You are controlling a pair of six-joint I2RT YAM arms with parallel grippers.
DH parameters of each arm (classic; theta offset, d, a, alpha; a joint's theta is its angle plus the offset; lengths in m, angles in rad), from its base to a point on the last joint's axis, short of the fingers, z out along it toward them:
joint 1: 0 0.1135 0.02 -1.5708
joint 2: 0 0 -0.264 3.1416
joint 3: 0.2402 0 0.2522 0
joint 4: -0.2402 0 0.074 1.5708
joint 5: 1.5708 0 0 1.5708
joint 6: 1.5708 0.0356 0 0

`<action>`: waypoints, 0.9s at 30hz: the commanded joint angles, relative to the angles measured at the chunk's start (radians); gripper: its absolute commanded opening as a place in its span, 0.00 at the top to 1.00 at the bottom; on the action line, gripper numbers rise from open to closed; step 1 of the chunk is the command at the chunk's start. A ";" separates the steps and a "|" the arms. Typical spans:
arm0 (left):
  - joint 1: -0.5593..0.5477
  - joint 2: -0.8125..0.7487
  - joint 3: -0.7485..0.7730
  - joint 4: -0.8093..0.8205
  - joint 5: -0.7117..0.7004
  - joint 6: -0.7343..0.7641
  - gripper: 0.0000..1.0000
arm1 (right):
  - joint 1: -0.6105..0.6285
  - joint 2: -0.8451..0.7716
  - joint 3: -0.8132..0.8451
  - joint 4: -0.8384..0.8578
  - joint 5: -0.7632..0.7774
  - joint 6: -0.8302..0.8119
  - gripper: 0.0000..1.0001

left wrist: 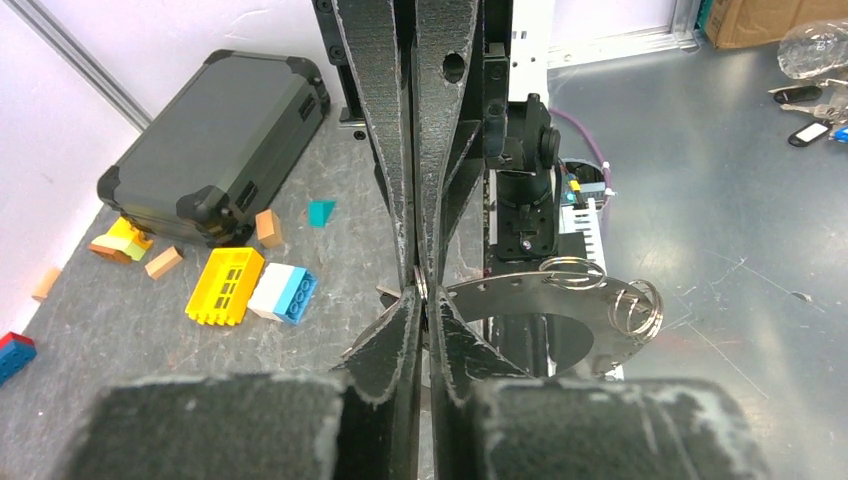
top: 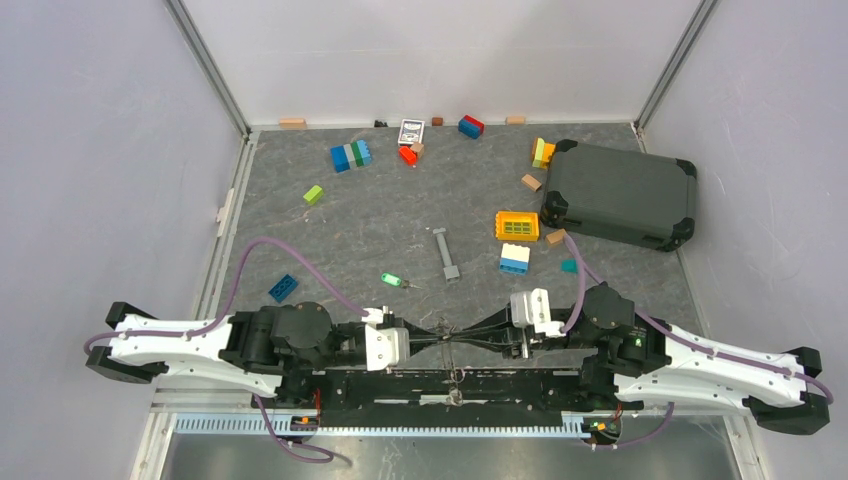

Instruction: Remove the keys from the keyring

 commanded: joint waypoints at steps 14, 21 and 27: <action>-0.002 0.070 0.162 -0.221 -0.094 -0.010 0.67 | 0.000 0.041 0.097 -0.162 0.034 -0.032 1.00; -0.001 0.109 0.180 -0.251 -0.075 -0.023 0.61 | 0.000 0.052 0.110 -0.182 0.063 -0.033 1.00; -0.002 0.130 0.185 -0.261 -0.073 -0.034 0.58 | 0.000 0.053 0.117 -0.192 0.078 -0.031 1.00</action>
